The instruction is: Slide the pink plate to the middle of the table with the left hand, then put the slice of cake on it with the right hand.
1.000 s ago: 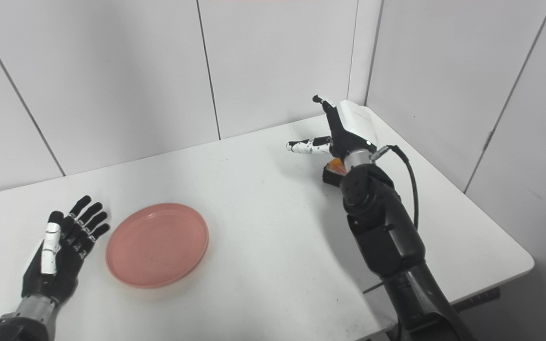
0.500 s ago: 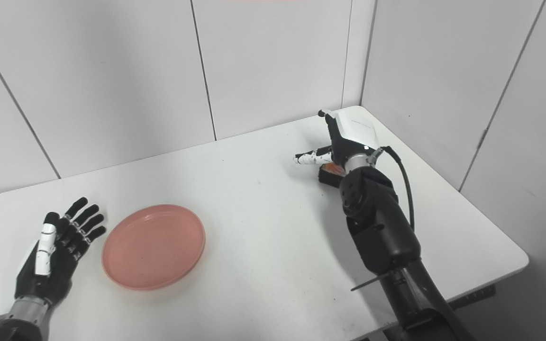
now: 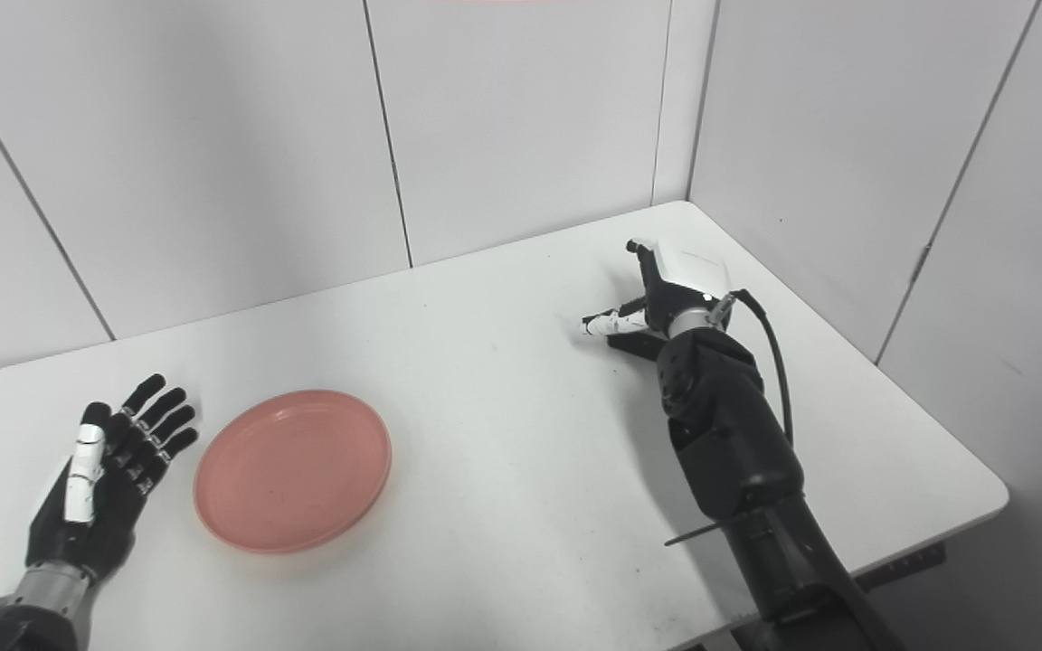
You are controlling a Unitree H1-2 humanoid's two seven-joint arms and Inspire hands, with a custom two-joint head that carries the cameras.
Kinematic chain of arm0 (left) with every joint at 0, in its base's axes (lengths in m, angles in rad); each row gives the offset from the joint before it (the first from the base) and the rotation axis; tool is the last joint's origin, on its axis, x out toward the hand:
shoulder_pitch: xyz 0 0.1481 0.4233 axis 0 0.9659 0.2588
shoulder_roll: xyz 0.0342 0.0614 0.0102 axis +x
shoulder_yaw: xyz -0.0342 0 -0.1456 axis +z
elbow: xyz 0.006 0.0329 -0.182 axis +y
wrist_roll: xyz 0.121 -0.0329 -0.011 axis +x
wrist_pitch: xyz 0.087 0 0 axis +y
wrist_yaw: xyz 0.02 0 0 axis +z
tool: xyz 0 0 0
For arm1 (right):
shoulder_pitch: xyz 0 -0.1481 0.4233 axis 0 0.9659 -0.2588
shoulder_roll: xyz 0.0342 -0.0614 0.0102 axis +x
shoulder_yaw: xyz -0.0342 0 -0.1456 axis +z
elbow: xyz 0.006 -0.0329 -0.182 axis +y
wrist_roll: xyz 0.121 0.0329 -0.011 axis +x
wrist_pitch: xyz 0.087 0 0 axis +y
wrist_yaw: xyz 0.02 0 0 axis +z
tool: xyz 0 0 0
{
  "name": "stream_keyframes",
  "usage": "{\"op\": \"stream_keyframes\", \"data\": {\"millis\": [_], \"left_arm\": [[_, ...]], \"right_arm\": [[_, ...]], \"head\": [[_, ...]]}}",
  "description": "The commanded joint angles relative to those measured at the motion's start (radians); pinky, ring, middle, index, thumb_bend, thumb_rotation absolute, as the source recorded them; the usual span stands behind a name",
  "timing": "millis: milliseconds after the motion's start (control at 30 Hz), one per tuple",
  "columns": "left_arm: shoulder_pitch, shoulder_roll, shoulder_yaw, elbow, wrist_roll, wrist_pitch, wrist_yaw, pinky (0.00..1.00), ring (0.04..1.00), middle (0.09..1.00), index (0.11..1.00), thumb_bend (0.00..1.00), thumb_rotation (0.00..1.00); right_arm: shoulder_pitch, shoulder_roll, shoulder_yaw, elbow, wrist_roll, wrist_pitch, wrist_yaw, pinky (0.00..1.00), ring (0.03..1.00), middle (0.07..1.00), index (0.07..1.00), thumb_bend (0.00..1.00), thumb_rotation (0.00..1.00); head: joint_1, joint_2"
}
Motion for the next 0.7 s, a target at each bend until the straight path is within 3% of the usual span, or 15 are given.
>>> {"op": "stream_keyframes", "data": {"millis": [0,200,367,400,433,467,500,533,667], "left_arm": [[0.050,0.001,0.000,0.027,0.000,0.010,-0.007,0.88,0.894,0.892,0.881,0.77,0.90],[0.050,0.001,-0.001,0.018,-0.005,0.015,-0.015,0.88,0.897,0.897,0.887,0.78,0.89],[0.053,0.001,-0.005,0.006,0.000,0.022,-0.009,0.88,0.899,0.897,0.891,0.78,0.89],[0.054,0.000,-0.004,0.003,-0.001,0.026,-0.008,0.88,0.896,0.894,0.887,0.78,0.89],[0.055,-0.001,-0.004,-0.002,-0.001,0.031,-0.005,0.88,0.894,0.893,0.885,0.78,0.88],[0.057,-0.002,-0.004,-0.008,-0.002,0.034,-0.004,0.88,0.898,0.897,0.891,0.78,0.89],[0.058,-0.003,-0.005,-0.011,-0.001,0.036,-0.003,0.88,0.899,0.898,0.892,0.78,0.89],[0.058,-0.003,-0.005,-0.013,0.000,0.038,-0.003,0.88,0.900,0.900,0.897,0.78,0.89],[0.058,-0.001,-0.006,-0.010,0.003,0.028,-0.006,0.89,0.906,0.905,0.902,0.78,0.90]], "right_arm": [[-0.052,-0.007,-0.015,-0.016,-0.017,-0.001,0.000,0.79,0.864,0.872,0.853,0.75,0.39],[-0.058,0.001,-0.029,0.002,-0.058,0.000,0.035,0.77,0.848,0.857,0.843,0.74,0.39],[-0.058,0.003,-0.034,0.014,-0.061,0.000,0.035,0.65,0.776,0.817,0.828,0.72,0.35],[-0.057,0.003,-0.034,0.014,-0.057,0.000,0.032,0.55,0.696,0.754,0.814,0.69,0.30],[-0.057,0.005,-0.037,0.012,-0.045,0.000,0.028,0.52,0.669,0.732,0.809,0.68,0.28],[-0.058,0.007,-0.043,0.013,-0.027,0.000,0.022,0.32,0.427,0.546,0.797,0.59,0.07],[-0.060,0.008,-0.045,0.019,-0.009,0.000,0.016,0.30,0.410,0.533,0.796,0.58,0.06],[-0.062,0.008,-0.046,0.023,0.003,0.000,0.011,0.23,0.324,0.498,0.784,0.56,0.02],[-0.053,-0.005,-0.028,0.020,0.027,0.000,0.009,0.13,0.211,0.471,0.753,0.55,0.00]], "head": [[0.000,0.001],[0.005,0.005],[0.005,0.005],[0.005,0.005],[0.007,0.007],[0.007,0.007],[0.007,0.007],[0.007,0.007],[0.007,0.010]]}}
